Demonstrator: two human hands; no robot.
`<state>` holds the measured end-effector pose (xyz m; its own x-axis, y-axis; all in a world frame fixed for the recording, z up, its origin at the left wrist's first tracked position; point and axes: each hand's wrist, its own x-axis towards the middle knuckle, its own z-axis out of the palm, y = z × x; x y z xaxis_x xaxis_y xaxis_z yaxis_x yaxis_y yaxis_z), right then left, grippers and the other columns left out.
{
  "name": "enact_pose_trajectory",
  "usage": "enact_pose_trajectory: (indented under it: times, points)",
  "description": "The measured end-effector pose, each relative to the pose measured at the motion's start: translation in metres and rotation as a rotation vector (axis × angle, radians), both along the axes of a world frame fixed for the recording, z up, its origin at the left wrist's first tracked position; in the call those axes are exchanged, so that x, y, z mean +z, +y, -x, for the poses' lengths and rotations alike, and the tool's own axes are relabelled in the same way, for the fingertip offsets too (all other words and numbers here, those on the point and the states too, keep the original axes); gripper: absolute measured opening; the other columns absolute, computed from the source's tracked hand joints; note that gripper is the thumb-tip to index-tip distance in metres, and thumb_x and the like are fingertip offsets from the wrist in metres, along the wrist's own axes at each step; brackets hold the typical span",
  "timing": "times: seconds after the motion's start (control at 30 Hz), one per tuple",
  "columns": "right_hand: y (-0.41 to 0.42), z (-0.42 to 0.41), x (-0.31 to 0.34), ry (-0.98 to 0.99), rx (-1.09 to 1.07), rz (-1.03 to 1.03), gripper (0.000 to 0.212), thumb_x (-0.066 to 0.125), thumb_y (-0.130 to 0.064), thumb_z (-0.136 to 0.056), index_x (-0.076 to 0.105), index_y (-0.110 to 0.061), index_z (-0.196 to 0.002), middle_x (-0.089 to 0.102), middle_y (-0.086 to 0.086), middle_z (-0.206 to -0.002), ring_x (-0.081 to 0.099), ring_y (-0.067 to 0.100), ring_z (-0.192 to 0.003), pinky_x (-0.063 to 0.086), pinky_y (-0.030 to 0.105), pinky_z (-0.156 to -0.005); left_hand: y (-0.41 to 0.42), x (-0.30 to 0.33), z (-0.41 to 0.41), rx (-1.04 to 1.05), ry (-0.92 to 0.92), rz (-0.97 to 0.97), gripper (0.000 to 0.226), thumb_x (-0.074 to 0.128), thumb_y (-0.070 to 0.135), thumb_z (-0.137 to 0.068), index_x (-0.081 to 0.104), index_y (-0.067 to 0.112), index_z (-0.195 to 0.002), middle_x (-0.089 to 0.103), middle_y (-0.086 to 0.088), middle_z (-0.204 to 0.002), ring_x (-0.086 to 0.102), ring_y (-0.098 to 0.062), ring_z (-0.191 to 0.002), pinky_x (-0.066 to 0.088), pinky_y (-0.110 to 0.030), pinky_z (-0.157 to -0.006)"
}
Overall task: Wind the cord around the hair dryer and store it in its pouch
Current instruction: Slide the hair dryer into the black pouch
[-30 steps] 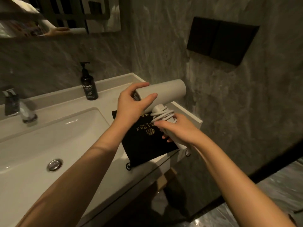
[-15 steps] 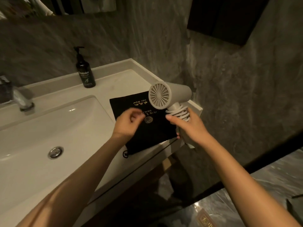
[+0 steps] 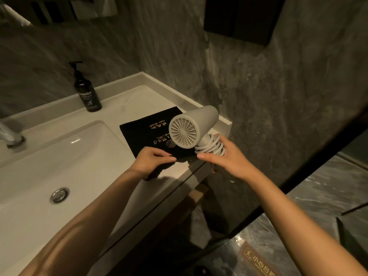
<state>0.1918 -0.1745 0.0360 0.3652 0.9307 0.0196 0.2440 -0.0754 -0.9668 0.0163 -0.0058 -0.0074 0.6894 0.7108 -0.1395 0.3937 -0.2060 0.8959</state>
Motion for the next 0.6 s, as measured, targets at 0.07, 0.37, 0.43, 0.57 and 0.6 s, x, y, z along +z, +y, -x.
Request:
enact_pose_trajectory:
  times: [0.07, 0.37, 0.43, 0.57, 0.6]
  points:
    - [-0.006, 0.005, 0.003, 0.022, -0.003, -0.015, 0.045, 0.084, -0.033, -0.066, 0.058, -0.027, -0.102, 0.069, 0.000, -0.089, 0.064, 0.008, -0.063, 0.052, 0.030, -0.054, 0.007, 0.004, 0.002, 0.048, -0.032, 0.165, 0.011, 0.080, 0.027, -0.072, 0.079, 0.020, -0.080, 0.076, -0.008, -0.083, 0.069, -0.021, -0.080, 0.055, -0.025, -0.075]
    - [-0.021, 0.021, 0.008, 0.048, -0.033, -0.078, 0.054, 0.077, -0.034, -0.064, 0.058, -0.023, -0.113, 0.069, -0.001, -0.105, 0.068, 0.014, -0.087, 0.057, 0.030, -0.072, 0.010, 0.005, 0.007, 0.128, 0.020, 0.391, 0.034, 0.079, 0.038, -0.073, 0.075, 0.011, -0.094, 0.072, -0.015, -0.102, 0.067, -0.033, -0.099, 0.050, -0.049, -0.097]
    - [-0.020, 0.022, 0.002, 0.077, -0.027, -0.061, 0.060, 0.083, -0.034, -0.066, 0.057, -0.017, -0.117, 0.069, 0.007, -0.105, 0.067, 0.023, -0.081, 0.056, 0.043, -0.063, 0.005, 0.008, 0.004, 0.176, 0.000, 0.273, 0.017, 0.070, 0.030, -0.084, 0.073, 0.013, -0.083, 0.072, -0.012, -0.093, 0.067, -0.027, -0.091, 0.051, -0.040, -0.091]
    - [-0.021, 0.016, -0.003, 0.012, -0.006, -0.043, 0.070, 0.082, -0.046, -0.060, 0.057, -0.020, -0.120, 0.069, 0.000, -0.111, 0.067, 0.014, -0.097, 0.053, 0.033, -0.076, -0.001, 0.019, -0.003, 0.251, 0.006, -0.032, 0.042, 0.047, 0.028, -0.099, 0.052, 0.015, -0.060, 0.056, -0.007, -0.068, 0.054, -0.022, -0.070, 0.040, -0.030, -0.071]
    - [-0.022, 0.013, -0.003, 0.000, 0.017, -0.038, 0.067, 0.084, -0.043, -0.061, 0.057, -0.021, -0.118, 0.069, -0.002, -0.110, 0.066, 0.012, -0.098, 0.051, 0.030, -0.078, -0.001, 0.022, -0.003, 0.257, -0.004, -0.036, 0.042, 0.047, 0.030, -0.099, 0.052, 0.015, -0.060, 0.055, -0.005, -0.067, 0.053, -0.019, -0.066, 0.039, -0.029, -0.067]
